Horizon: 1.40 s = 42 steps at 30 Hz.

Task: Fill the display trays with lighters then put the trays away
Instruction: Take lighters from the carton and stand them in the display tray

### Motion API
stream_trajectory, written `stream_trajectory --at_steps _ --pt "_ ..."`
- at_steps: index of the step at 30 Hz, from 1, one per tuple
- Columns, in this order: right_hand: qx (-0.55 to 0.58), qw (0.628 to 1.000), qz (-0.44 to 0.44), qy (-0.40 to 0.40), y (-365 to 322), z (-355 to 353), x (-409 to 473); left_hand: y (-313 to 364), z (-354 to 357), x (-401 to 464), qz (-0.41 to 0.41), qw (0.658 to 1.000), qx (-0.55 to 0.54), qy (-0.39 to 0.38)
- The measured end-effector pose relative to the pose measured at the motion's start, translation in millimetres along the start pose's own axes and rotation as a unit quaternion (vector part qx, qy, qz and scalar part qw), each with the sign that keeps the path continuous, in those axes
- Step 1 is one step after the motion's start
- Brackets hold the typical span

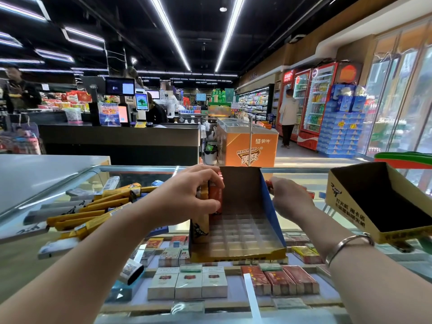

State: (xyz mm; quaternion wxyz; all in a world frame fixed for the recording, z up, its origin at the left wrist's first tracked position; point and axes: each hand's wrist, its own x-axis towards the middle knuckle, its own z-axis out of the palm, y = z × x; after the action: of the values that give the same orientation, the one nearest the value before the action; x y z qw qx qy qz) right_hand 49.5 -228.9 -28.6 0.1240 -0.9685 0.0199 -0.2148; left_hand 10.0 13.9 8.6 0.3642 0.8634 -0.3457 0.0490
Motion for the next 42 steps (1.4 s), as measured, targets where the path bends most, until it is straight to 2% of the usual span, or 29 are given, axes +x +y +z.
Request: stream_trajectory --at_steps 3,7,11,17,22,27,29,32,34,36,38,42 --pt "-0.040 0.996 -0.019 0.074 -2 -1 1 1 0 0 -0.004 1.000 -0.002 -0.002" --pt "-0.039 0.998 -0.047 -0.004 -1 3 11 1 0 0 -0.002 1.000 0.029 0.007" --pt "0.019 0.996 -0.035 -0.086 -1 4 20 3 0 -1 -0.006 0.999 0.036 0.005" --pt "0.079 0.989 -0.027 -0.122 -1 -6 16 4 0 -2 -0.003 0.999 0.033 0.002" --pt "0.059 0.983 -0.025 -0.173 0 -26 9 6 0 -2 -0.012 0.999 0.036 -0.001" --pt "-0.001 0.988 0.004 -0.156 1 -36 4 8 1 -4 0.003 0.999 0.043 0.013" --pt "0.062 0.987 0.027 -0.147 4 -38 4 8 0 -4 0.003 0.999 0.040 0.021" --pt "0.288 0.952 0.053 -0.095 6 -49 5 10 0 -5 -0.002 0.999 0.036 0.037" --pt "0.420 0.905 0.054 -0.041 1 -62 4 11 0 -4 0.007 0.996 0.056 0.065" --pt "0.532 0.845 0.051 -0.026 -8 -75 0 13 1 -4 0.028 0.991 0.084 0.099" --pt "0.611 0.789 0.032 -0.047 -19 -84 -6 16 1 -5 0.056 0.984 0.102 0.136" --pt "0.673 0.729 -0.001 -0.125 -42 -87 -17 25 2 -5 0.119 0.959 0.141 0.213"
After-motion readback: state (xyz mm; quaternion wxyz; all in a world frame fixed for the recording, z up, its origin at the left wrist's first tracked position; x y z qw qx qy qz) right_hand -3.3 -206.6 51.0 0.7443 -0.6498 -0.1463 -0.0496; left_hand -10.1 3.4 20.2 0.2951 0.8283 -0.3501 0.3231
